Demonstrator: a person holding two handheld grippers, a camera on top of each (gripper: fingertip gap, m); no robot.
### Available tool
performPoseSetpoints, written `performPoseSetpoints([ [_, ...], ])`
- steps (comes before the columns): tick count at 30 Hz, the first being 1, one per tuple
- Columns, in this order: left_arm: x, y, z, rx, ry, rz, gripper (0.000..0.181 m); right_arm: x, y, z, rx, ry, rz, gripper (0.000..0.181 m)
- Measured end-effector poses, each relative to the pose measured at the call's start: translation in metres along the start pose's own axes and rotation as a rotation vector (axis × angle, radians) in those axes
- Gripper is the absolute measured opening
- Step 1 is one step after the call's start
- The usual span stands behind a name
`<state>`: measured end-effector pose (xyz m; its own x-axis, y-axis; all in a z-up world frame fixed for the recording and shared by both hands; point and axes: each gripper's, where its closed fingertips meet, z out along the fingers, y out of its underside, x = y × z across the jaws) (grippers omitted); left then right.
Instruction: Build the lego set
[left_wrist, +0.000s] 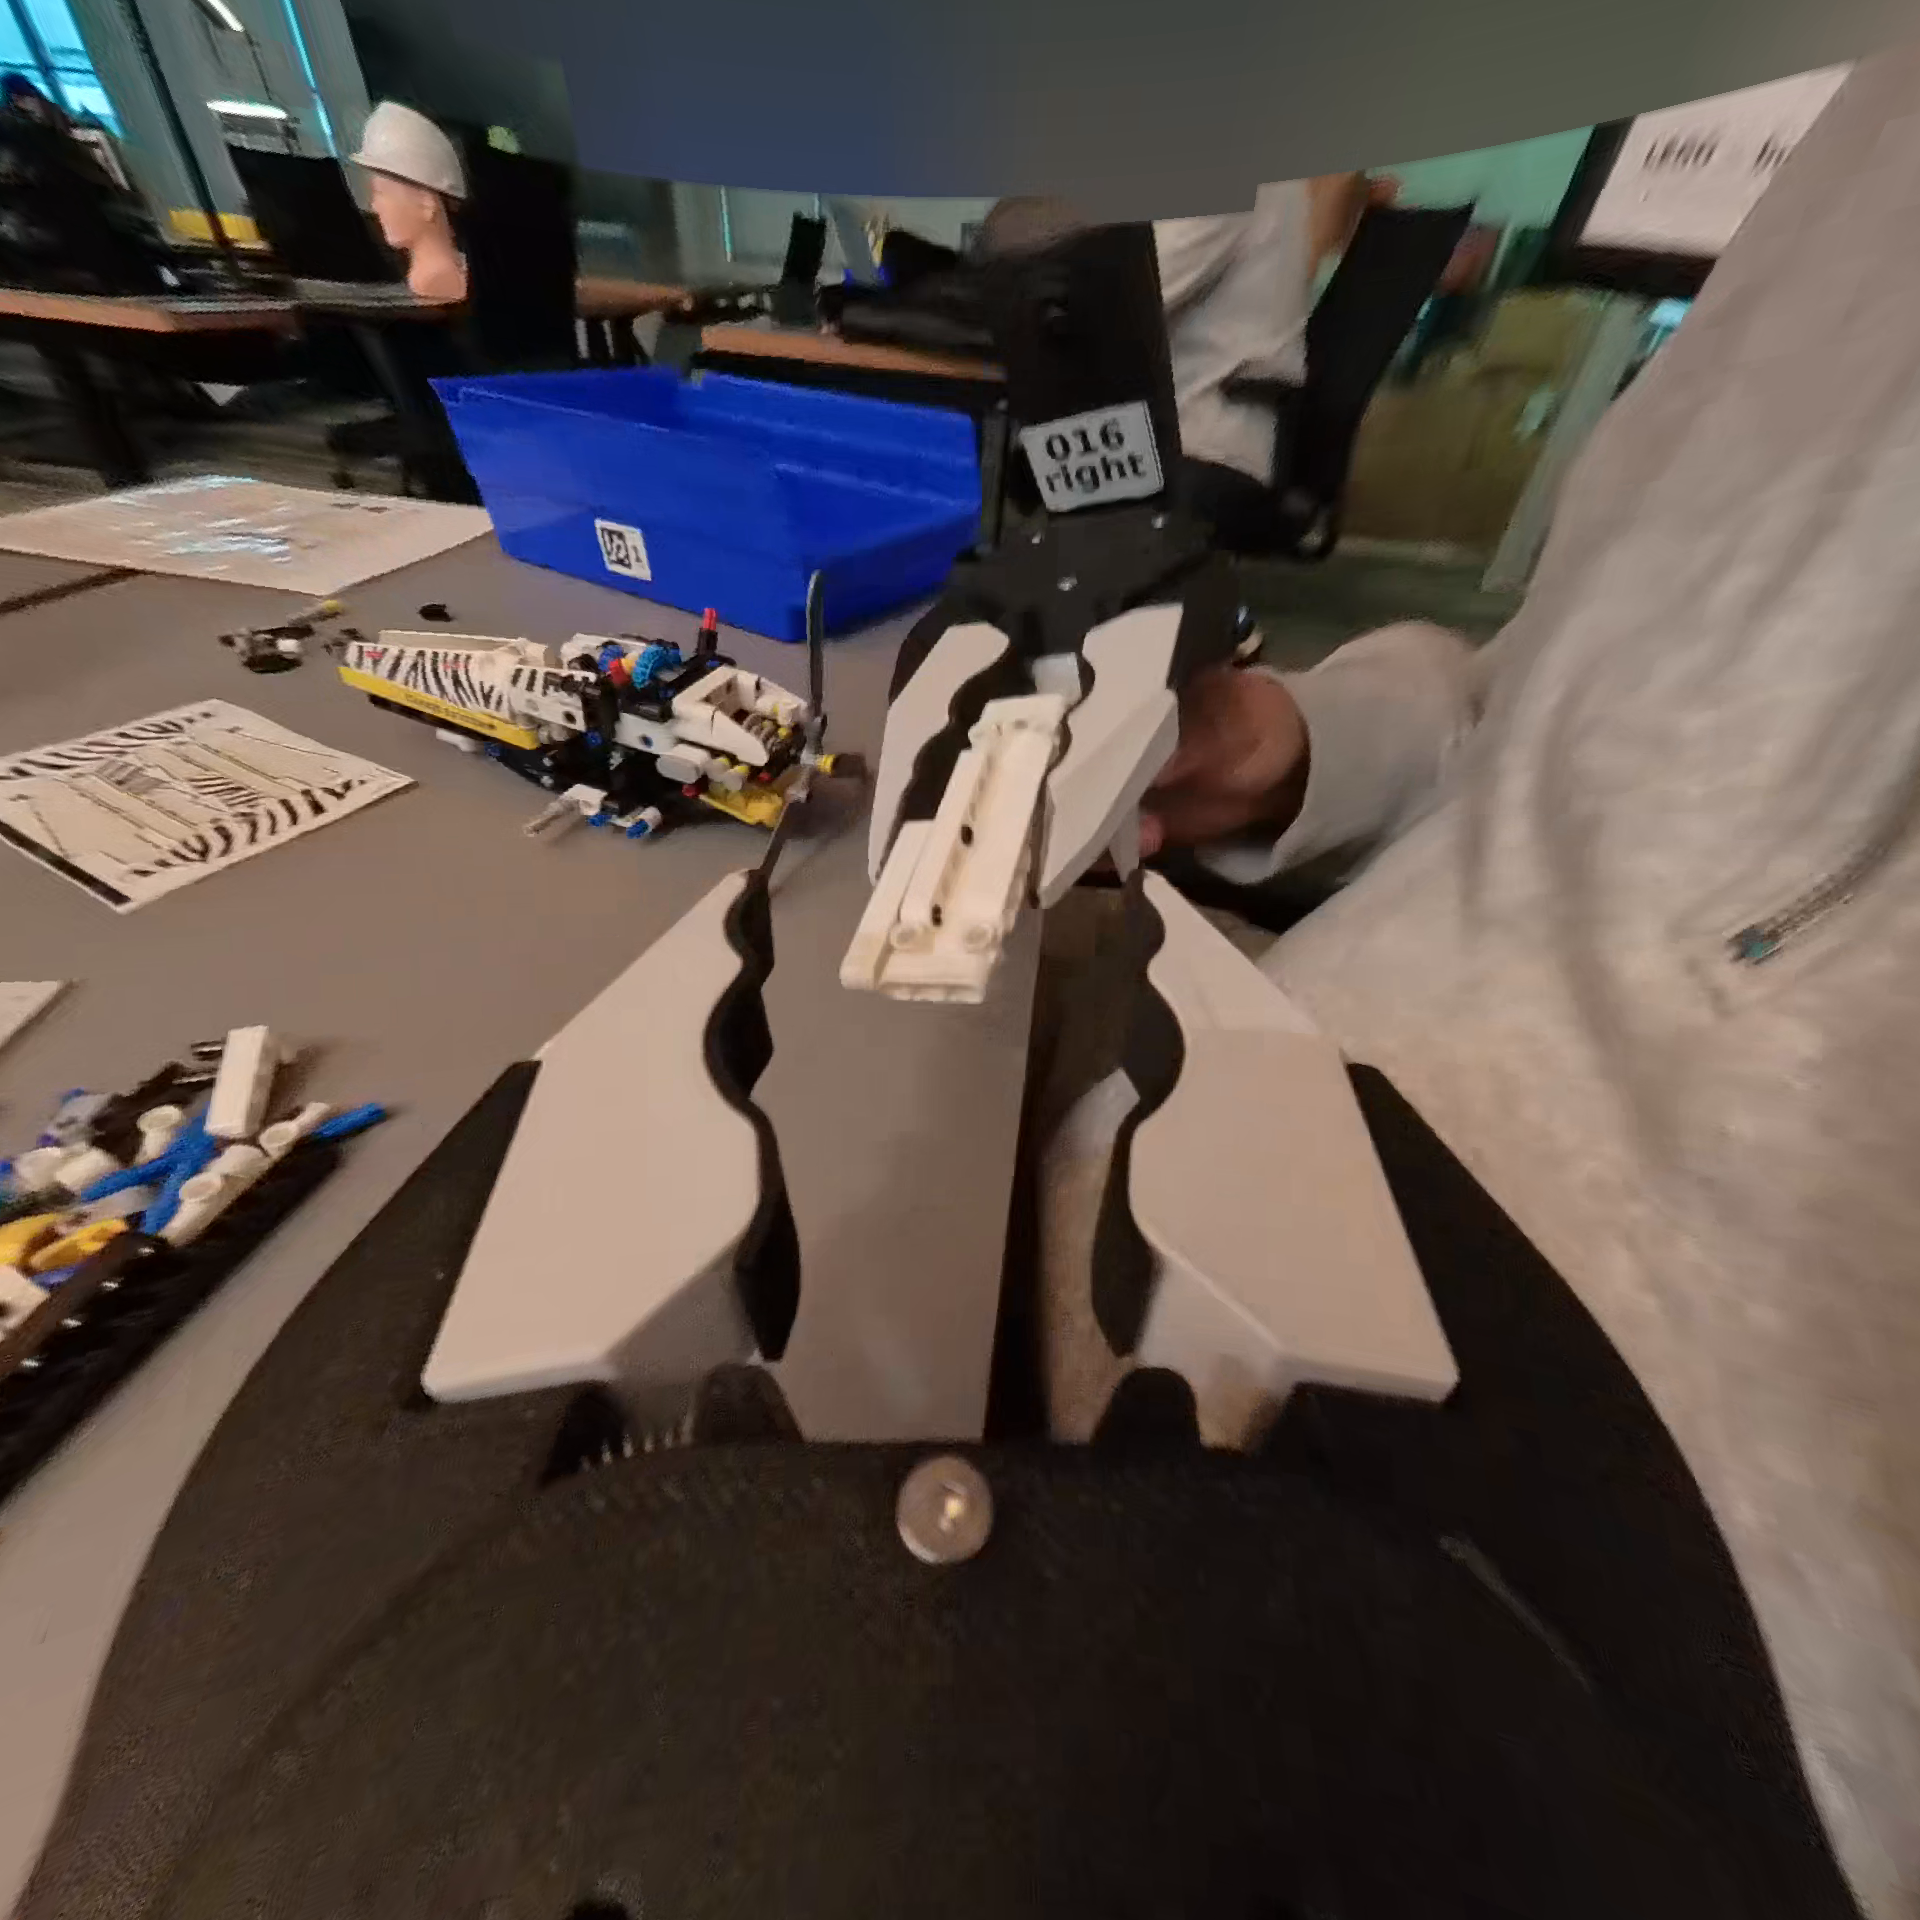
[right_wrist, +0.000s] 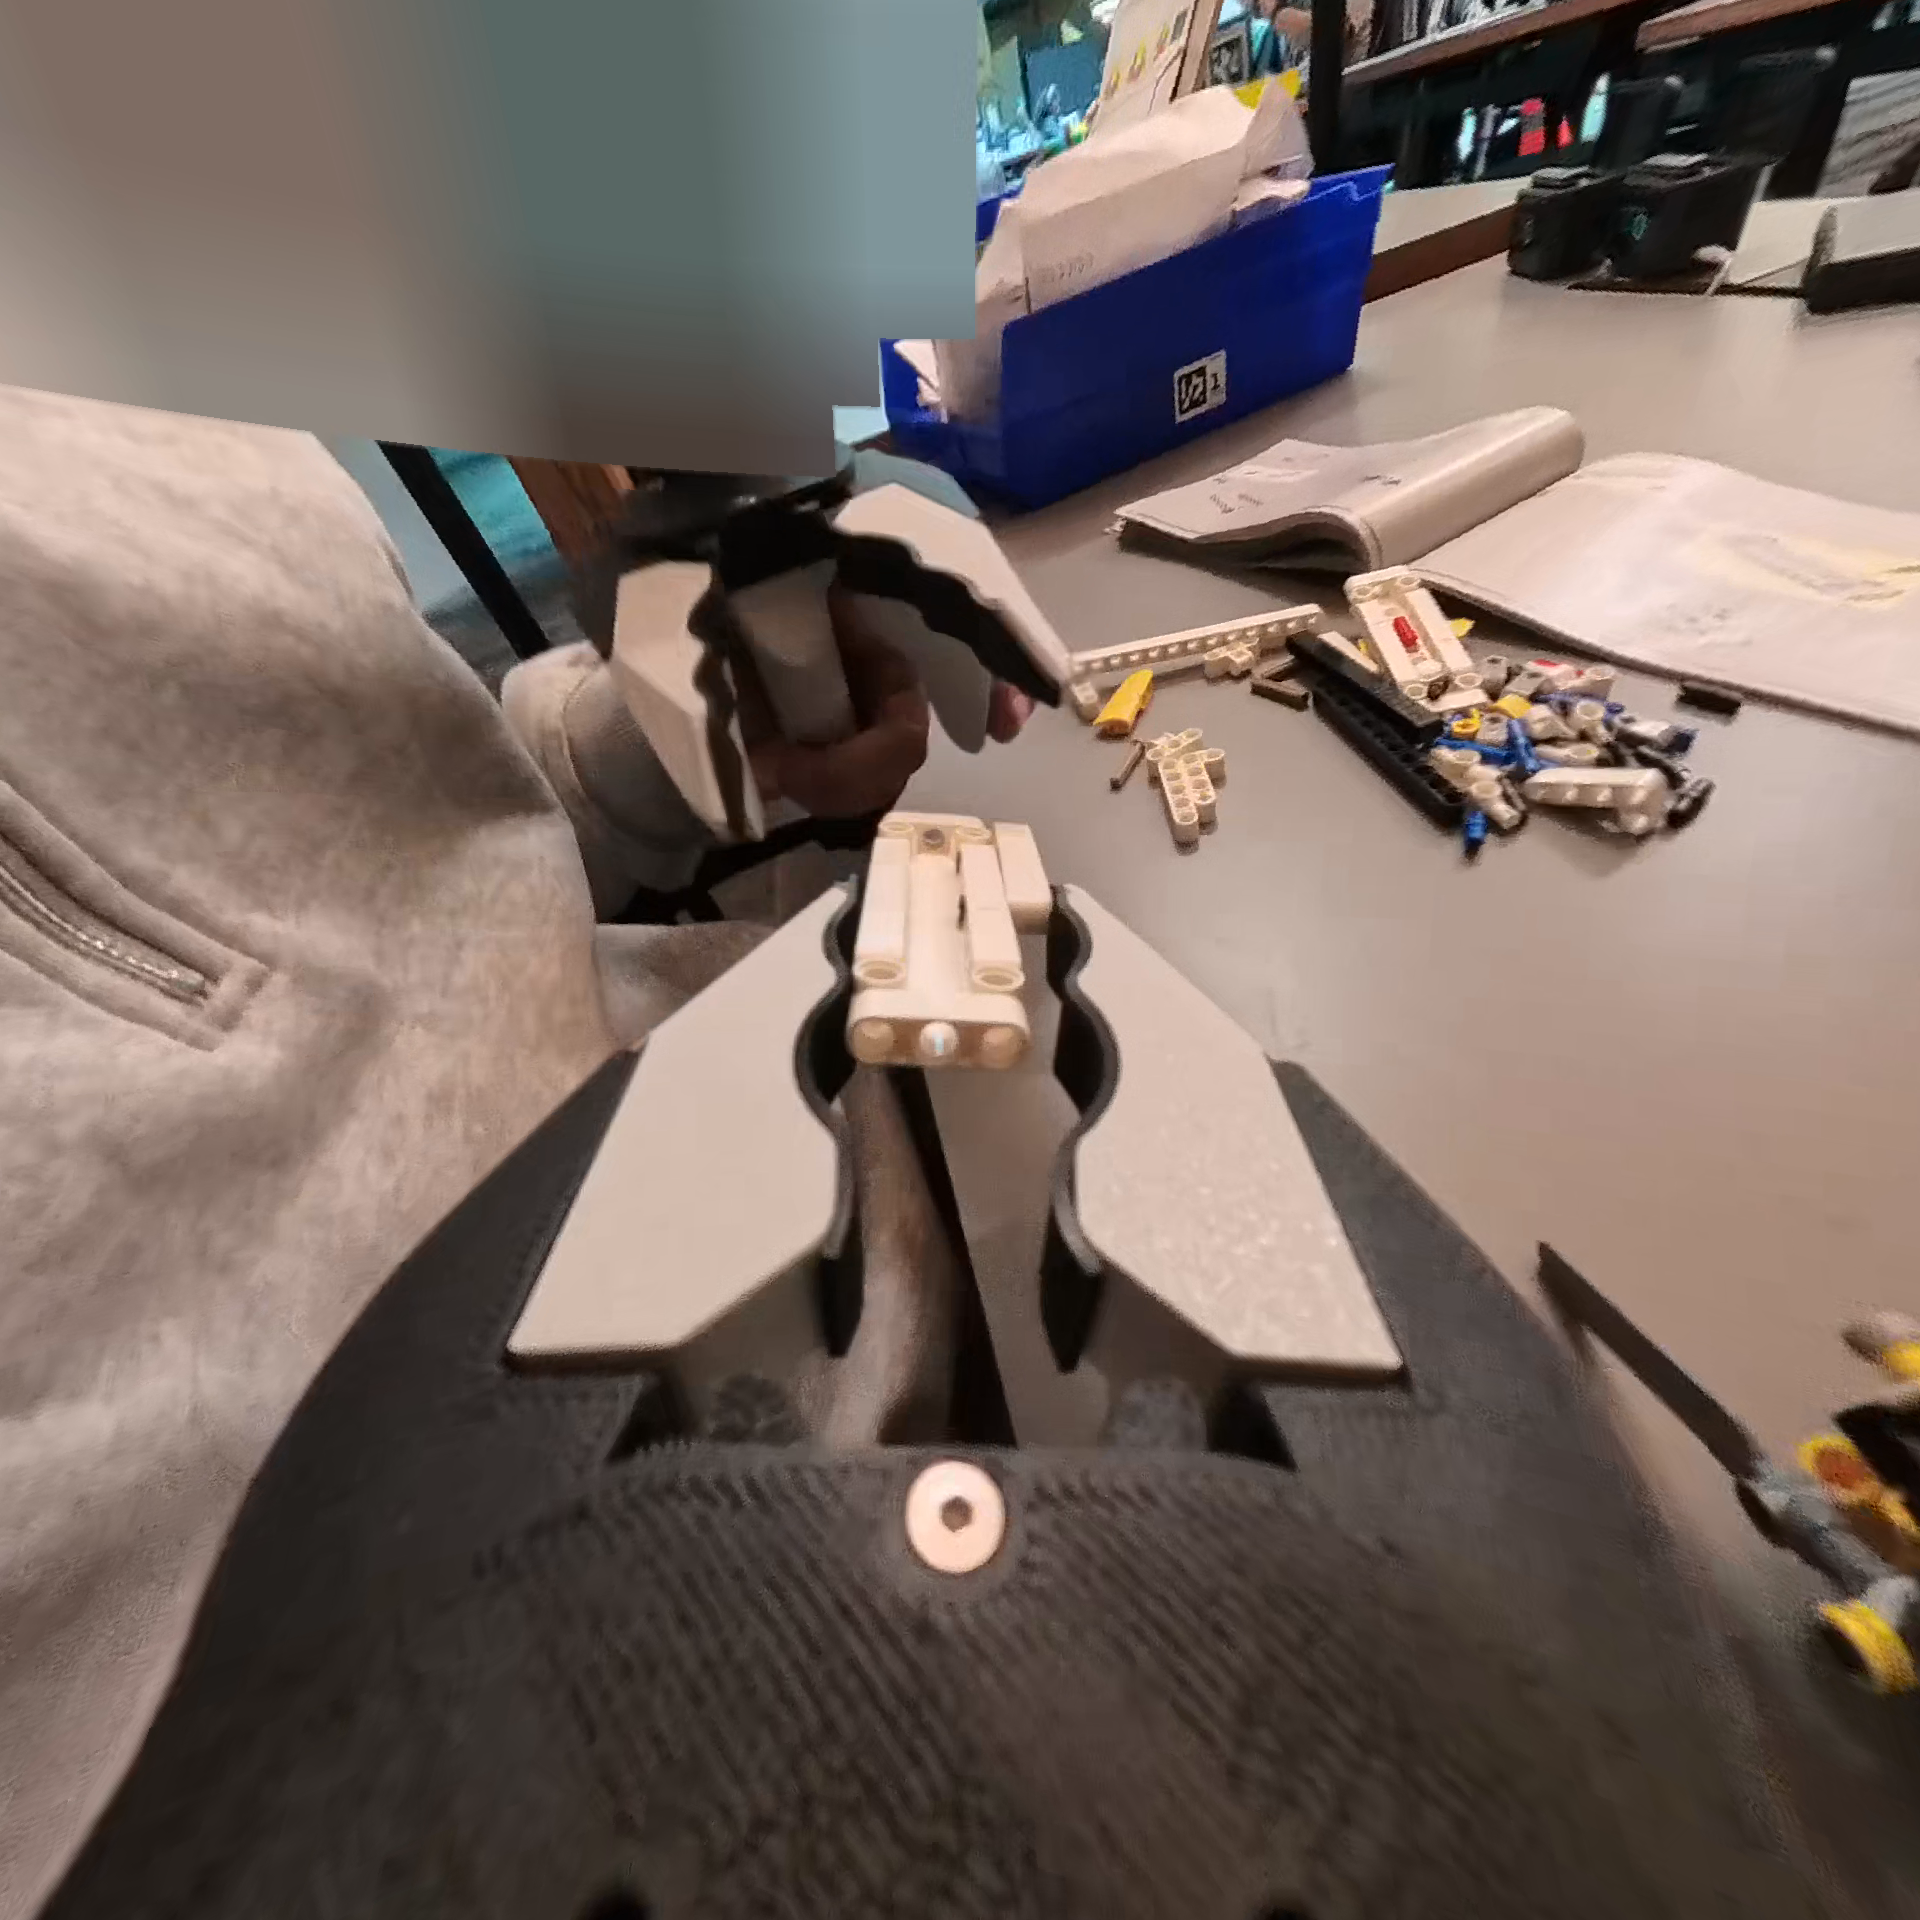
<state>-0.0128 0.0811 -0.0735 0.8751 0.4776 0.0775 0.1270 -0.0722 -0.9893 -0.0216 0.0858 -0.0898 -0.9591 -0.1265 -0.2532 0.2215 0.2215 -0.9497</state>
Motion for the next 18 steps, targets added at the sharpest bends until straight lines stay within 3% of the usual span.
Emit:
performPoseSetpoints([
  [5,-0.002,0.009,0.003,-0.048,0.018,-0.045,0.070,-0.013,-0.008,0.004,0.037,-0.040,-0.097,0.033],
  [10,0.007,0.006,0.003,-0.019,0.063,-0.027,0.035,-0.017,-0.014,0.003,0.089,-0.085,-0.072,0.033],
  [18,0.007,-0.005,0.001,0.063,0.070,-0.038,0.033,-0.020,-0.017,0.001,0.106,-0.089,-0.109,0.033],
])
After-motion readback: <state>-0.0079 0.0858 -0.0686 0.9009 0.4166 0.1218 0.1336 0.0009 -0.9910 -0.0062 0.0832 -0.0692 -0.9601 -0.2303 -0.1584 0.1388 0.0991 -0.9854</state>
